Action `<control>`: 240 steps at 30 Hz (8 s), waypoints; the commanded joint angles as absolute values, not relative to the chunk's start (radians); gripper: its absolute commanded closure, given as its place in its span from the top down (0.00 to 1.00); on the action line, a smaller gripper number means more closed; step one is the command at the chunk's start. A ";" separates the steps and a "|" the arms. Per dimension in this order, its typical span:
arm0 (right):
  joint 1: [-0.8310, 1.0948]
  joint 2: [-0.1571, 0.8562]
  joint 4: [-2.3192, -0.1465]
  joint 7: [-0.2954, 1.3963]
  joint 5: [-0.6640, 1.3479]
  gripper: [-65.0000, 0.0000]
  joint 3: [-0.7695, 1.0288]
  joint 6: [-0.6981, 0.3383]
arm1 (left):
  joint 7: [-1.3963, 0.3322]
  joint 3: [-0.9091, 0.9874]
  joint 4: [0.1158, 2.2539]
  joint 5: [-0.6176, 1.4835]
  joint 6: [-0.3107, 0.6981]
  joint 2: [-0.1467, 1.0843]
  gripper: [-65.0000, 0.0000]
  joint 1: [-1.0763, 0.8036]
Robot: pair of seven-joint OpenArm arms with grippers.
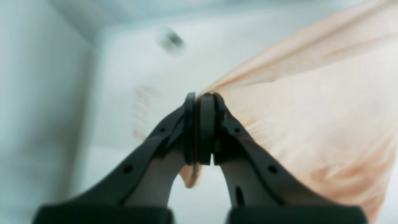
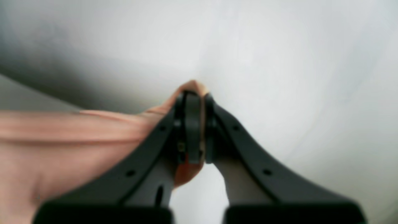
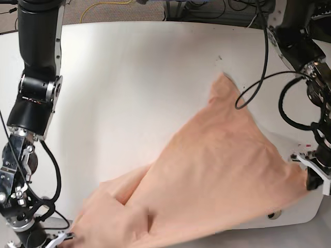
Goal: Layout the t-shirt on the table in an organized manner, then fold the t-shirt properly
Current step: 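Lift the shirt with both grippers, pulling the grippers apart, then lay the stretched shirt flat on the table and release both grippers, then move the right gripper to the shirt hem corner and grasp it, then grasp the opposite hem corner with the left gripper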
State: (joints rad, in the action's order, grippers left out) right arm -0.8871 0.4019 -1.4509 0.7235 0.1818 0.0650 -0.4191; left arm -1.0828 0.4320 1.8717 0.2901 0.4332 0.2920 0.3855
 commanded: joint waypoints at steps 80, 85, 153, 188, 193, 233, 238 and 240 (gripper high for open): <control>0.456 0.171 -2.029 0.903 0.318 0.00 0.456 -0.456 | -1.064 0.559 1.949 0.274 0.647 0.389 0.00 -0.426; 0.512 0.168 -2.029 0.903 0.318 0.00 0.456 -0.456 | -1.064 0.576 1.949 0.274 0.647 0.390 0.00 -0.473; -0.381 0.300 -1.201 0.797 0.309 0.60 0.449 -0.464 | -1.176 0.690 1.647 0.344 0.653 0.386 0.53 0.291; -0.522 0.289 -0.740 0.493 0.309 0.60 0.209 -0.519 | -1.113 0.690 1.569 0.343 0.653 0.390 0.53 0.282; -0.518 0.286 -0.740 0.492 0.309 0.50 0.209 -0.519 | -1.113 0.688 1.468 0.335 0.650 0.394 0.54 0.334; -0.510 0.283 -0.745 0.493 0.309 0.02 0.208 -0.529 | -0.476 0.541 0.463 0.053 0.506 0.343 0.54 0.694; -0.510 0.283 -0.745 0.493 0.309 0.02 0.208 -0.529 | -0.492 0.541 0.464 0.051 0.506 0.325 0.52 0.696; -0.510 0.283 -0.745 0.493 0.309 0.02 0.208 -0.529 | -0.510 0.539 0.467 0.051 0.506 0.317 0.43 0.696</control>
